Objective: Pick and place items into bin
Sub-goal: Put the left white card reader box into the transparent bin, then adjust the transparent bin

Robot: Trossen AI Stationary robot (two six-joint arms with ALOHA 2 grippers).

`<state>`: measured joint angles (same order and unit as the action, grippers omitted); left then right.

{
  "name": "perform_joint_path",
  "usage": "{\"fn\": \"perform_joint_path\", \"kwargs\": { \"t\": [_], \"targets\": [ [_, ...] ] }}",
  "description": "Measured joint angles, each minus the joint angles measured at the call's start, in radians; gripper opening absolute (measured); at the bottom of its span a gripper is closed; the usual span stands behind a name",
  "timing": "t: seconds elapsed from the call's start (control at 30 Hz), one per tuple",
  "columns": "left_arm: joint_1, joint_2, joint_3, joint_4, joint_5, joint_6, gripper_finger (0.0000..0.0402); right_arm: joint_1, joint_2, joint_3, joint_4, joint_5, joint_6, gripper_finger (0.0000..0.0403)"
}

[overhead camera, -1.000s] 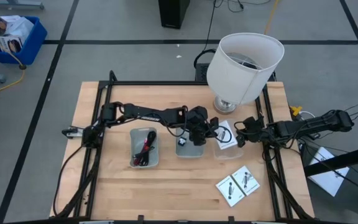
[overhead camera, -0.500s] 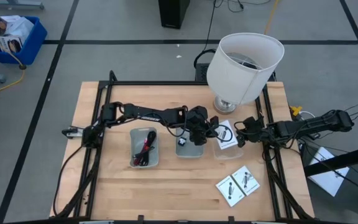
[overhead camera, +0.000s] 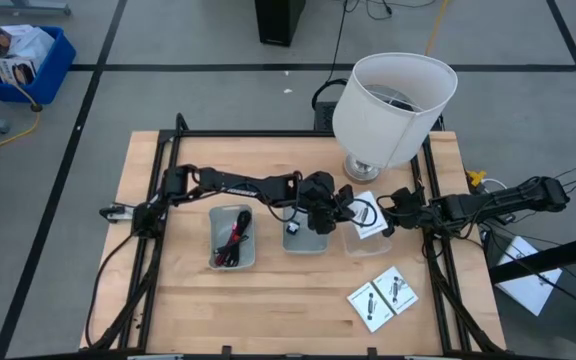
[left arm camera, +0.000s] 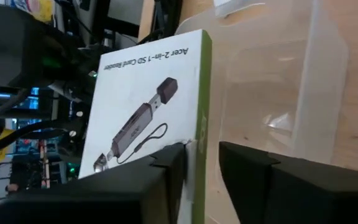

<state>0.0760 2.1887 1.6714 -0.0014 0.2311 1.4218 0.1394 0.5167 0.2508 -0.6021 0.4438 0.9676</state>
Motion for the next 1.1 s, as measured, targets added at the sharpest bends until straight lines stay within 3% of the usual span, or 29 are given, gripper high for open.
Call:
{"fn": "perform_joint_path", "kwargs": {
  "t": [0.2, 0.63, 0.87, 1.1],
  "targets": [
    [-0.002, 0.000, 0.000, -0.029, -0.047, 0.006, 0.0143, 0.000, 0.000, 0.000, 0.000, 0.000, 0.000, 0.0000],
    [-0.035, -0.015, 0.000, -0.042, -0.176, 0.013, 0.0145, 0.000, -0.001, 0.000, 0.000, 0.000, -0.010, 0.0000],
    [-0.092, -0.166, 0.000, -0.153, -0.292, -0.072, 0.0145, 0.000, -0.002, 0.000, 0.025, 0.000, -0.042, 0.0000],
    [-0.177, -0.397, 0.001, -0.427, -0.382, -0.374, 0.0143, 0.000, -0.004, 0.000, 0.132, -0.026, -0.154, 0.0000]
  ]
}}
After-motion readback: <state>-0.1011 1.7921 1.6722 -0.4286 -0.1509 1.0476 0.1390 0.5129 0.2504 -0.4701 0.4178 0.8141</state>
